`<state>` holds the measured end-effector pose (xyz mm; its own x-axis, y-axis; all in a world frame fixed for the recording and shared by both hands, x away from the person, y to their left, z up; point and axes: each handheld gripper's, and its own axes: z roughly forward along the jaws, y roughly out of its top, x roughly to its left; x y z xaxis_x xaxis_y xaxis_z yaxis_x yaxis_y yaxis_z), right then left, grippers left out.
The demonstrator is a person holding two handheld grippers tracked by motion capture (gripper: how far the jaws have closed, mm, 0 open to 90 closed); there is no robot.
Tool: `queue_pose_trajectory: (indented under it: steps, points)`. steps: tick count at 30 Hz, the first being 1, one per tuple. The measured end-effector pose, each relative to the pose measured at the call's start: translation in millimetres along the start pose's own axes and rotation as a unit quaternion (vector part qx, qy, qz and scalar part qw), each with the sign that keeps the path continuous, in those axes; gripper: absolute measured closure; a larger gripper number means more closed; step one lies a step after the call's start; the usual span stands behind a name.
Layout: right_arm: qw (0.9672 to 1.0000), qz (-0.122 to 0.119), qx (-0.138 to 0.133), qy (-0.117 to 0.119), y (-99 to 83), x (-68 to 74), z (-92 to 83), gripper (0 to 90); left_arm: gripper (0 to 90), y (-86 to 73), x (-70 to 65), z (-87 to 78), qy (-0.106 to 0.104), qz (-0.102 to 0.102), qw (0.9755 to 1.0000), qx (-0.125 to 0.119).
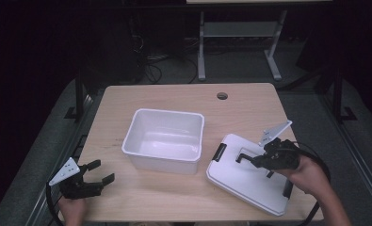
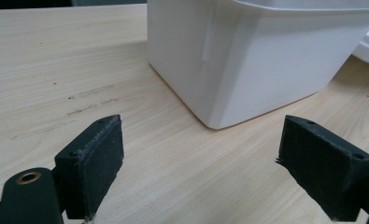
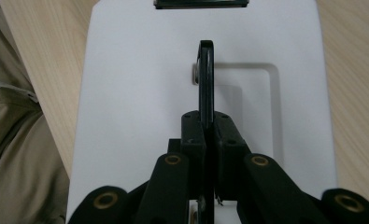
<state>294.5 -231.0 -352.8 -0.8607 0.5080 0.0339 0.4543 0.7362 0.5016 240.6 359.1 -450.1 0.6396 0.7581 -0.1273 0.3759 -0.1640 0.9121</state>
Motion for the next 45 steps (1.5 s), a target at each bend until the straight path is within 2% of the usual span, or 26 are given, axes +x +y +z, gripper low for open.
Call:
queue_pose_trajectory:
  steps: [28,45]
  points:
    - [0.9997,-0.018,-0.012,-0.012,26.4,3.5,-56.8,84.5,13.1,0.2,0.2,0.5,0.000,0.000,1.0000,0.001]
    - [0.9990,-0.039,-0.021,-0.011,53.9,8.1,-81.7,84.5,13.1,0.1,1.3,-0.4,0.000,0.000,1.0000,0.002]
